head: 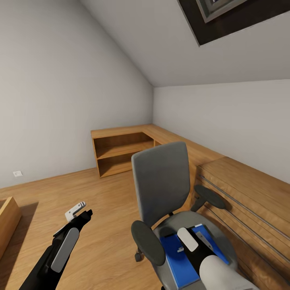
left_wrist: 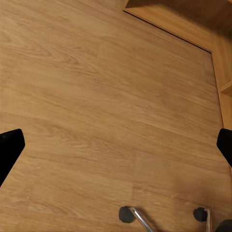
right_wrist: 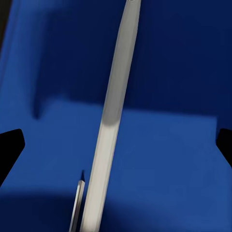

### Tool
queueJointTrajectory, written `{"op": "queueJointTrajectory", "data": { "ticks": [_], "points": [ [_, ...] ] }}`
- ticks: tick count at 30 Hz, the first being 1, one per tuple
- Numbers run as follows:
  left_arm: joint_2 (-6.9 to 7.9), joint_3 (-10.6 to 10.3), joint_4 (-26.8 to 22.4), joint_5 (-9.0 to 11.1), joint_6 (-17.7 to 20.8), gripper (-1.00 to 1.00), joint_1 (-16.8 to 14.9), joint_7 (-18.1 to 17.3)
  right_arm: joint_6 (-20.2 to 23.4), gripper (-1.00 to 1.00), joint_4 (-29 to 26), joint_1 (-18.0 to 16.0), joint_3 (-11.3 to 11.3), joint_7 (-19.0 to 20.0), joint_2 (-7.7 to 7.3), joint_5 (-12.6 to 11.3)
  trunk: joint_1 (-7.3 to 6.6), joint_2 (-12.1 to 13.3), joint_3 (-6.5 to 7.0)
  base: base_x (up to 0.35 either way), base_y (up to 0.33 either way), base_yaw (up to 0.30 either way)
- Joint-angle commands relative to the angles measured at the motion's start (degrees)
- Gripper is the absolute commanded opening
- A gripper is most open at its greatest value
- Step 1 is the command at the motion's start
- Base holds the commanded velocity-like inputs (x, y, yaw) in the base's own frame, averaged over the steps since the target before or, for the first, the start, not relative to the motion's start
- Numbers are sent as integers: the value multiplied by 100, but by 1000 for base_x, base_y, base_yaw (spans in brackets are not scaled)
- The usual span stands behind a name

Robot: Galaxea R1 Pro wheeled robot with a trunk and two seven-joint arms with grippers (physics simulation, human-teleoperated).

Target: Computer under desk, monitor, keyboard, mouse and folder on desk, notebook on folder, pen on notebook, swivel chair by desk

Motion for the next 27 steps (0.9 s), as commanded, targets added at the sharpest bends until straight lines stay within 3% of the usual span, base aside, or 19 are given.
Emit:
{"op": "queueJointTrajectory", "data": {
  "ticks": [1, 27],
  "points": [
    [2, -4, -9, 38, 18, 100, -3, 36, -34, 100, -3, -4, 49, -29, -5, -57, -1, -3, -6, 0, 0, 0],
    [-65, 2, -9, 22, 18, 100, -3, 36, -213, 100, 4, -4, 79, -152, 14, -33, -1, -3, -6, 0, 0, 0]
  ]
}}
